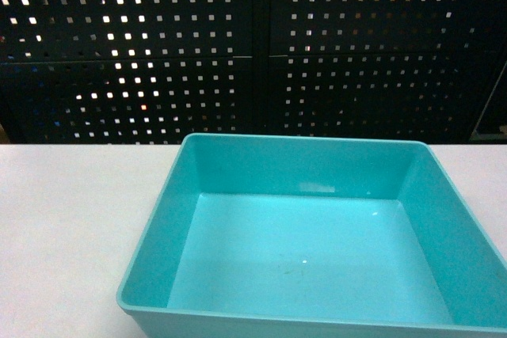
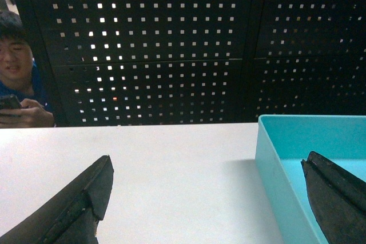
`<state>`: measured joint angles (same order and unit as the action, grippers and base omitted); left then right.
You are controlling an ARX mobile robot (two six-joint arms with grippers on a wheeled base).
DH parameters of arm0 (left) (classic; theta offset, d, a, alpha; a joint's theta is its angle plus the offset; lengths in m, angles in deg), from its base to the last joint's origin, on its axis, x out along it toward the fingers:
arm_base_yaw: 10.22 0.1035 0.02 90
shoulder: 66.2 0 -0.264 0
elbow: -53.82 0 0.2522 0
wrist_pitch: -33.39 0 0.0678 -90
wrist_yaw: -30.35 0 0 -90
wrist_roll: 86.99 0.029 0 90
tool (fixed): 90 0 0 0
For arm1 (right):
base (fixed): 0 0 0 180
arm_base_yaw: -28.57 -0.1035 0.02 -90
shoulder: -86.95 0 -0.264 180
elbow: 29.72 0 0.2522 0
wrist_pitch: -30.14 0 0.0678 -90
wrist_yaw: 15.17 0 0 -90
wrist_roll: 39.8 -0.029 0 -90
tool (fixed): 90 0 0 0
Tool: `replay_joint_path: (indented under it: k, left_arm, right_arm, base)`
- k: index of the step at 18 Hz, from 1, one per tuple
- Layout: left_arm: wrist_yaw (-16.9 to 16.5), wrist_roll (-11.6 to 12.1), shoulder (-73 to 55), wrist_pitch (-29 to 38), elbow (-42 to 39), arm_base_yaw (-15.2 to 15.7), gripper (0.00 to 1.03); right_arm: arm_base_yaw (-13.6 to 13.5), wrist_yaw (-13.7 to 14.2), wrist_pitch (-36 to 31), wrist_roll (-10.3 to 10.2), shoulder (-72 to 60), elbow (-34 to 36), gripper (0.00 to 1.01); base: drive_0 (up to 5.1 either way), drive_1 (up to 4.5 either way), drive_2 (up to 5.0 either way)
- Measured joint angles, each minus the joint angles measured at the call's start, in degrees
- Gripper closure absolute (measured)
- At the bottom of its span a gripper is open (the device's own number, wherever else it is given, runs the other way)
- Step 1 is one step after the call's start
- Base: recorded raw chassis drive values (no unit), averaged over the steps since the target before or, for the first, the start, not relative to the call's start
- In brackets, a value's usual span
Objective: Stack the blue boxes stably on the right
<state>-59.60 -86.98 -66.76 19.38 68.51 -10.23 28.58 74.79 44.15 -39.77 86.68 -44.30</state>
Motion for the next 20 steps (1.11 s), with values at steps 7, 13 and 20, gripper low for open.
replay_joint_path:
  k: [7,13,20]
  left_arm:
    - [0.0,-0.02,0.0,-0.02,0.0,0.0,0.05]
    - [0.0,-0.02,0.0,-0.02,0.0,0.0,0.05]
    - [-0.11,-1.64,-6.54,-2.45,2.25,-1.27,0.05]
  right_arm:
    - [0.0,0.02,0.0,0.0,0.0,0.0,0.03]
    - [0.0,0.02,0.0,0.0,0.0,0.0,0.03]
    - [-3.37,1.16,-2.03,-0.87,-6.93,-1.01,0.03]
  base:
    - [0.0,0.0,0.0]
    - [0.0,0.0,0.0]
    - [0.0,0.0,0.0]
